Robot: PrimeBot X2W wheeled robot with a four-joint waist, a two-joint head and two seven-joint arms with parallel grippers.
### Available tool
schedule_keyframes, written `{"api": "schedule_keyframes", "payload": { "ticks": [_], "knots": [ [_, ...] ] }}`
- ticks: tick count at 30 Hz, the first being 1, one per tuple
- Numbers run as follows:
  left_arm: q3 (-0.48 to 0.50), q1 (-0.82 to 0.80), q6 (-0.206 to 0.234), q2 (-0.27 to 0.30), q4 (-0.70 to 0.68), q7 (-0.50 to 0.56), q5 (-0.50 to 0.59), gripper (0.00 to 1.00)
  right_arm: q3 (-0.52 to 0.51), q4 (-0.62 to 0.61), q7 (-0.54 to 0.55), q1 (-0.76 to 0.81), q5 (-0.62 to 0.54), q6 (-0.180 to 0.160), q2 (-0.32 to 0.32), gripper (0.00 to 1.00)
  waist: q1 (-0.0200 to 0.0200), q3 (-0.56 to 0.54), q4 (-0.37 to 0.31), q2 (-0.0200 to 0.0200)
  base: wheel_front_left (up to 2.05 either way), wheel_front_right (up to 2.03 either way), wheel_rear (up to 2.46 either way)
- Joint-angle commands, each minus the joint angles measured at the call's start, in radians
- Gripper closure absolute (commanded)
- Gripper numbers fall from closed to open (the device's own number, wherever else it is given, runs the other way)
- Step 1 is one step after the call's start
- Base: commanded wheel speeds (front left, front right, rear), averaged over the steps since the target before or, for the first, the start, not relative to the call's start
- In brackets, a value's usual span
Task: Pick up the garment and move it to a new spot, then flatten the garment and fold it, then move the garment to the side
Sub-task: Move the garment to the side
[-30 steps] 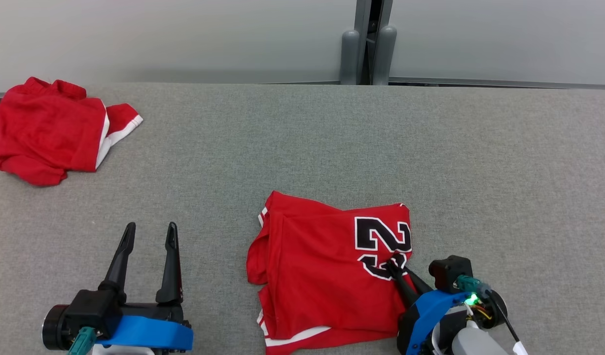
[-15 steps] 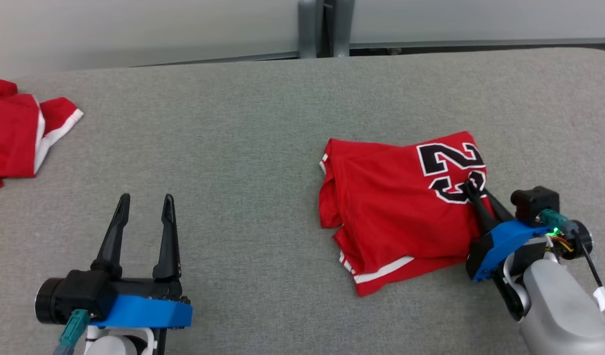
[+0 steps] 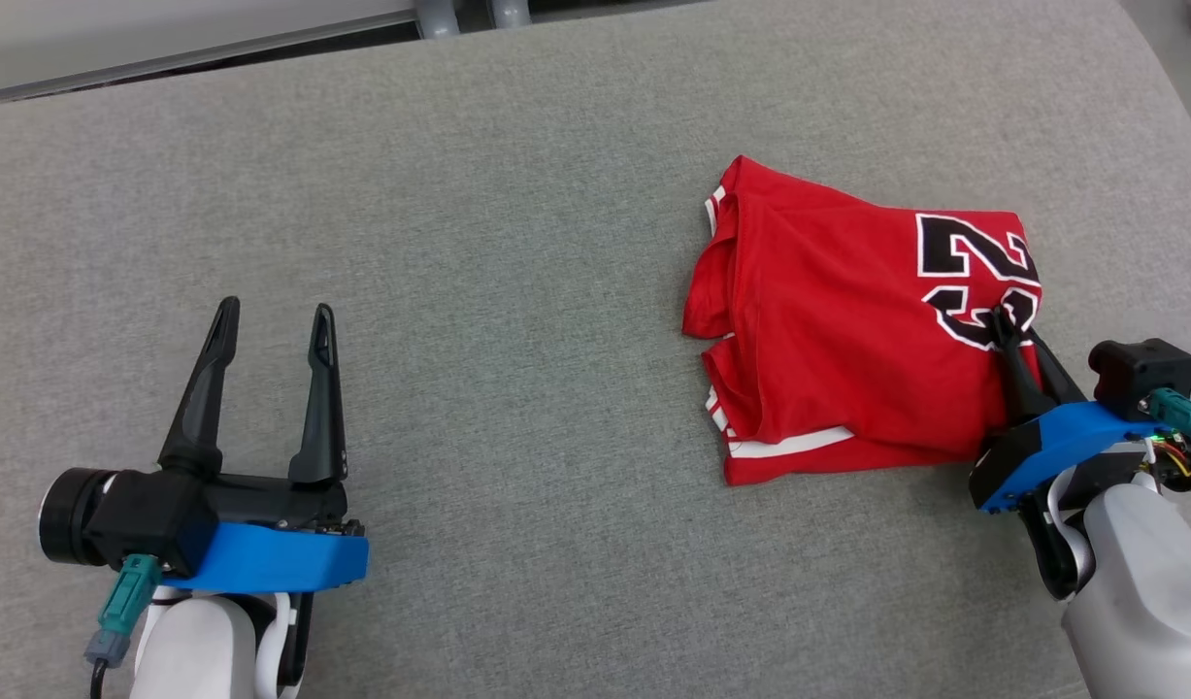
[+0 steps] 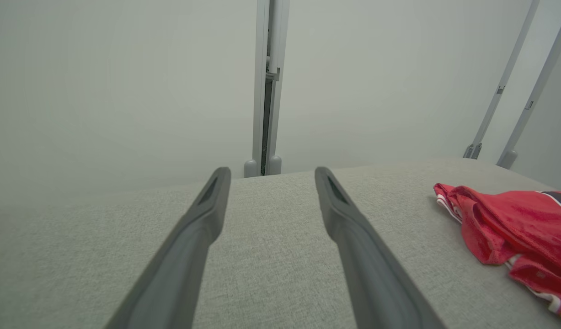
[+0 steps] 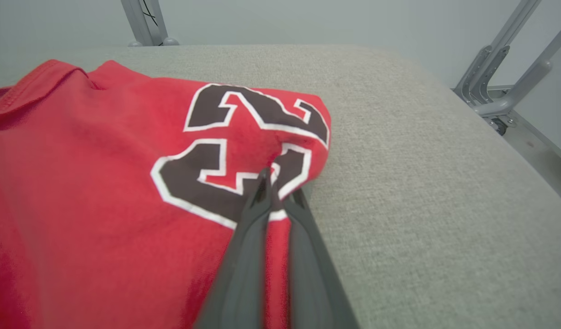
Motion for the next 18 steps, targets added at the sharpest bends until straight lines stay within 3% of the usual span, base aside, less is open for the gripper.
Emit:
{"api": "schedule_keyframes", "payload": {
  "ticks": [1,10,18],
  "knots": [
    [0.006,-0.011,-0.005,0.005,-0.004,-0.003,0.003,0.0,-0.005,0.002,-0.009,-0.008,0.003,-0.001,-0.001,1.0,-0.0001,0.02,-0.023,0.0,0.0,0.0,0.0],
    [0.016,-0.014,-0.015,0.005,-0.008,-0.003,0.011,0.0,-0.006,0.0,-0.026,-0.036,-0.005,-0.001,-0.004,1.0,-0.0001,0.023,-0.029,0.0,0.0,0.0,0.0],
    [0.025,-0.032,-0.019,0.005,-0.032,-0.003,0.022,0.0,0.029,-0.023,-0.009,-0.173,-0.04,-0.001,-0.068,1.0,-0.0001,0.076,-0.02,0.0,0.0,0.0,0.0]
  ]
}}
